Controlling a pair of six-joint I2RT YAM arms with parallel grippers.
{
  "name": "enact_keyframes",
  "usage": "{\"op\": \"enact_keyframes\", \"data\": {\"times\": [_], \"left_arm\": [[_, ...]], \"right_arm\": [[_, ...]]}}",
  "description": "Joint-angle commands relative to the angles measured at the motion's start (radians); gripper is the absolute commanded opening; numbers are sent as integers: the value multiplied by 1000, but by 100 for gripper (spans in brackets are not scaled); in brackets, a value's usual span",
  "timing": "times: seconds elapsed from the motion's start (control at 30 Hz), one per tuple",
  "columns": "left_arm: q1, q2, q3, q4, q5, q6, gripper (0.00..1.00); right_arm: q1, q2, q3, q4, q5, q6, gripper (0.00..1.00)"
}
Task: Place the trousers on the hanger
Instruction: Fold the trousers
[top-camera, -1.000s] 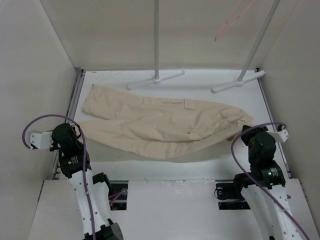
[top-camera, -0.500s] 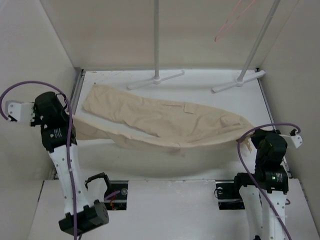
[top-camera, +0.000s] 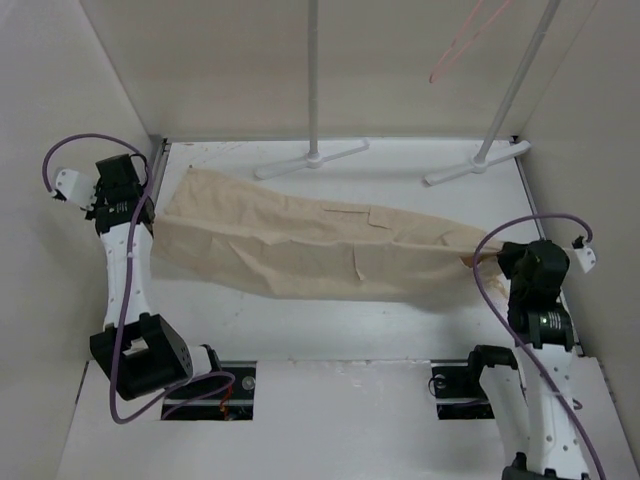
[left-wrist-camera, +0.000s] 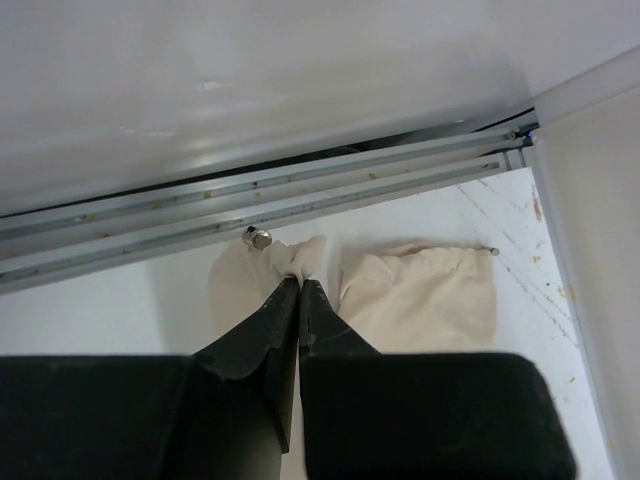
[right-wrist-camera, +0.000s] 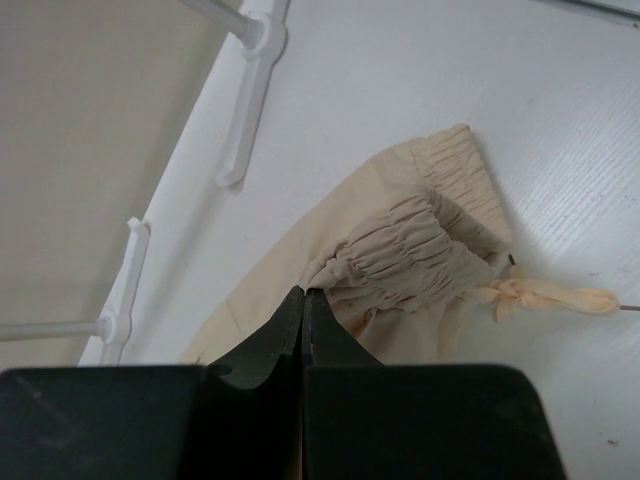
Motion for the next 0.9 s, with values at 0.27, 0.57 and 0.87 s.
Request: {"op": "enact_keyframes", "data": {"times": [0.27, 0.57, 0.87], "left_arm": [[-16, 45, 108, 78, -92, 83, 0], [-65, 294, 262, 188, -133, 158, 0], [-115, 354, 303, 288, -117, 163, 0]], "right_arm": [[-26, -140, -12, -10, -57, -60, 1], [-38, 177, -5, 225, 29, -27, 1], [55, 345, 84, 358, 59, -49, 0]]}}
